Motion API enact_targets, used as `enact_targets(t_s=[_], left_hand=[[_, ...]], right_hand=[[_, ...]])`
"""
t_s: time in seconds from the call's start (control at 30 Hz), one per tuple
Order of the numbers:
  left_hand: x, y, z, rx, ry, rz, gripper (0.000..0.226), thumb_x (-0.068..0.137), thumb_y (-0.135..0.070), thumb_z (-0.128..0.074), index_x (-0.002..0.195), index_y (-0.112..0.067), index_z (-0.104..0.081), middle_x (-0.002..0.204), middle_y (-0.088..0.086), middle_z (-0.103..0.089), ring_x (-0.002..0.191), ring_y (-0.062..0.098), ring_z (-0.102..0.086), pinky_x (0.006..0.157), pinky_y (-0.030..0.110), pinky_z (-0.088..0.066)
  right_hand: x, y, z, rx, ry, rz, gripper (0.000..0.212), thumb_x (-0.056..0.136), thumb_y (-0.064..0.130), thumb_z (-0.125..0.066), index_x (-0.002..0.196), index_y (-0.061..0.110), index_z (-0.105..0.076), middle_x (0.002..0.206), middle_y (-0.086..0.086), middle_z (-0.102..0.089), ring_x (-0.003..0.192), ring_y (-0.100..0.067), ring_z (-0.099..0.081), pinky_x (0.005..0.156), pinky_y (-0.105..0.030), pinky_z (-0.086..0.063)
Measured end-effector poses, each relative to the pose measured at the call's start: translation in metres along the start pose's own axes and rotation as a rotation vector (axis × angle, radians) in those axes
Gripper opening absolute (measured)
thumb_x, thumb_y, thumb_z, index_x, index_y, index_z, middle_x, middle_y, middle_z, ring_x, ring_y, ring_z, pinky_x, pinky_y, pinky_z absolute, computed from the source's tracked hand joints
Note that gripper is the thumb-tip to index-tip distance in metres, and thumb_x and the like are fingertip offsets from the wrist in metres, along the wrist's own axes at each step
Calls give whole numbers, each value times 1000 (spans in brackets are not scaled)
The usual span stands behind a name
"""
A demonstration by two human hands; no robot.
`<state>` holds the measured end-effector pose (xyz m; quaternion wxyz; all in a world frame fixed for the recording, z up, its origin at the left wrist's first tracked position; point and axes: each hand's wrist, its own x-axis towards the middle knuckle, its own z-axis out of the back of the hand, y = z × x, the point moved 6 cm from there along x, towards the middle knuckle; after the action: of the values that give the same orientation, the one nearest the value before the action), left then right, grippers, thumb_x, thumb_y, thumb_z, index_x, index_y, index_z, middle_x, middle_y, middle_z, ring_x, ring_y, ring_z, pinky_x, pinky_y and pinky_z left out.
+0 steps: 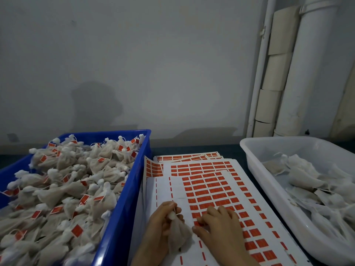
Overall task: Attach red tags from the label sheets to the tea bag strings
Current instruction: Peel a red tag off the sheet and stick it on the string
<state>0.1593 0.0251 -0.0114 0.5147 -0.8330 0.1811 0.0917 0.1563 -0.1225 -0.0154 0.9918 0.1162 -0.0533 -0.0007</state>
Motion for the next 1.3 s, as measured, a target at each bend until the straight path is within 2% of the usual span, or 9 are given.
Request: enact_targets(t_s=[0.2, 0.4, 0.6, 0.73, 1.03, 1.1, 1.17, 1.2, 1.3], left_hand=[[-4, -3, -2, 69, -58, 29, 25, 85, -28, -59, 103, -12, -56, 101, 12, -63, 89, 26, -58, 64, 36, -47], [-2, -6, -1, 105, -109, 19, 31, 87, -24, -60, 111, -5, -56, 107, 22, -64, 99, 37, -60, 71, 40, -51], [1, -8, 1, 41, -131, 25, 31, 93, -13, -52, 117, 6, -52, 88, 19, -60, 77, 29, -55, 65, 37, -46], [-4, -4, 1, 66, -128, 21, 43, 70, -26, -64, 105, -1, -58, 97, 22, -63, 81, 29, -58, 64, 36, -49], [-8, -6, -4, 25, -102, 23, 17, 93, -14, -50, 99, 1, -55, 84, 18, -61, 74, 27, -57, 59, 34, -51], [-9, -8, -3, 37, -101, 2, 16, 94, -15, -50, 98, -1, -56, 86, 18, -61, 75, 26, -57, 64, 35, -49], [-9, -10, -3, 63, -98, -22, 16, 96, -13, -46, 92, -1, -55, 83, 16, -58, 72, 24, -55, 63, 34, -47], [-9, -10, -4, 59, -96, -7, 17, 97, -13, -44, 88, -2, -54, 83, 16, -57, 72, 24, -54, 62, 33, -45], [-9, -8, -4, 59, -95, 15, 13, 95, -15, -47, 89, -7, -54, 87, 15, -58, 75, 23, -55, 57, 31, -47]], right_hand=[[2, 1, -1, -44, 23, -7, 52, 82, 70, -36, 117, 37, -54, 126, 22, -49, 118, -5, -40, 110, -38, -12], [1, 5, -3, -140, 45, 55, 53, 88, 65, -29, 126, 32, -47, 133, 15, -47, 124, -11, -39, 111, -37, -10], [2, 16, -7, -257, 87, 201, 45, 97, 46, -30, 135, 23, -40, 141, -1, -43, 130, -19, -36, 111, -39, -12], [0, 18, -8, -270, 65, 255, 43, 98, 37, -35, 137, 18, -39, 141, -5, -43, 129, -22, -38, 112, -37, -15], [-2, 15, -7, -327, 31, 254, 45, 98, 36, -38, 138, 17, -37, 142, -8, -41, 130, -26, -37, 112, -40, -15], [-6, 20, -2, -316, 25, 278, 43, 91, 37, -54, 129, 19, -50, 132, -8, -53, 121, -28, -49, 108, -45, -25], [-7, 22, 9, -300, -26, 289, 46, 55, 43, -86, 95, 23, -73, 94, -4, -72, 85, -24, -69, 85, -46, -50], [-9, 24, 15, -270, -55, 270, 48, 45, 45, -90, 85, 23, -75, 84, -2, -73, 76, -22, -70, 78, -43, -53], [-9, 17, 4, -217, 14, 232, 45, 88, 49, -53, 126, 25, -53, 130, 1, -55, 120, -20, -49, 109, -41, -25]])
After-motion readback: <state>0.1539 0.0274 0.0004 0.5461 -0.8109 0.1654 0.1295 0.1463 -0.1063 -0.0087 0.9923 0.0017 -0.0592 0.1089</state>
